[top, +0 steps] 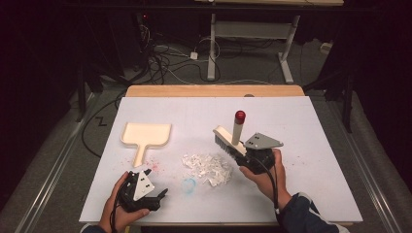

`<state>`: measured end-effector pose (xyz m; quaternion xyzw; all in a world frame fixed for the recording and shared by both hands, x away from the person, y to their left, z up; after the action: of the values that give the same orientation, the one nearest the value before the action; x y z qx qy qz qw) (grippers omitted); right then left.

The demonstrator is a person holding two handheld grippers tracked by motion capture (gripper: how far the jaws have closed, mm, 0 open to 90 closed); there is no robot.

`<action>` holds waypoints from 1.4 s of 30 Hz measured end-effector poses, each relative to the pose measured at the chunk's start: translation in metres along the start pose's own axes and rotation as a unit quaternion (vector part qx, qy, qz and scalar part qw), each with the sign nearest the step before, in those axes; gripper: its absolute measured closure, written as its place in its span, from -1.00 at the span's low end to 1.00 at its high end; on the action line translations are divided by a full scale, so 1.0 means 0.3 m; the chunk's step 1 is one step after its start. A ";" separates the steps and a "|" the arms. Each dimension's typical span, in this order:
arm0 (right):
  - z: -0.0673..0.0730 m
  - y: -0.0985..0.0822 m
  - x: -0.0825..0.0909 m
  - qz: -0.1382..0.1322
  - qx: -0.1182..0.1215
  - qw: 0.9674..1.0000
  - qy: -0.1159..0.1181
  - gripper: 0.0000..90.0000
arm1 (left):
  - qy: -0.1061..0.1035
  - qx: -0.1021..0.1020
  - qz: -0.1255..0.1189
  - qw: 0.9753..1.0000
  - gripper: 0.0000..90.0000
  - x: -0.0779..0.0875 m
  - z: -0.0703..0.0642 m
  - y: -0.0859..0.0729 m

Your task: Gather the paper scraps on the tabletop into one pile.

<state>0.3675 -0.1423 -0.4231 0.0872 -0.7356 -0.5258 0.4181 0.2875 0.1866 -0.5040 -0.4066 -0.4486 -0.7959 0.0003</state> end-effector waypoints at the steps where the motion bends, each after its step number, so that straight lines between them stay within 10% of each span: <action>1: -0.009 -0.008 0.013 0.004 0.000 1.000 0.003 0.50 | 0.000 -0.001 0.000 1.000 -0.62 0.000 0.000 0.000; 14: -0.061 -0.126 0.177 0.070 0.019 0.997 0.041 0.50 | 0.002 -0.003 0.000 1.000 -0.62 0.009 -0.001 -0.003; 22: -0.011 -0.174 0.195 0.095 0.018 0.991 0.097 0.50 | 0.000 -0.007 0.001 1.000 -0.62 0.006 -0.005 0.002; 34: 0.089 -0.100 0.061 0.058 0.042 0.990 0.124 0.50 | -0.002 -0.007 -0.001 1.000 -0.62 0.005 -0.005 0.001; 42: 0.052 -0.070 0.148 0.007 0.039 0.989 0.143 0.50 | 0.005 -0.002 -0.005 1.000 -0.62 0.014 0.002 0.000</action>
<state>0.3217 -0.1657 -0.4191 0.1729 -0.6891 -0.4759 0.5184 0.2850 0.1885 -0.5012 -0.4001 -0.4489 -0.7990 -0.0022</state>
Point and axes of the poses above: each handheld gripper's, and its own axes: x roughly backward along the jaws, y roughly out of its top, z roughly to its left, the point moved 3 cm from there along -x, roughly forward along the jaws, and after that the axes turned 3 degrees about y, right-handed, at the moved point
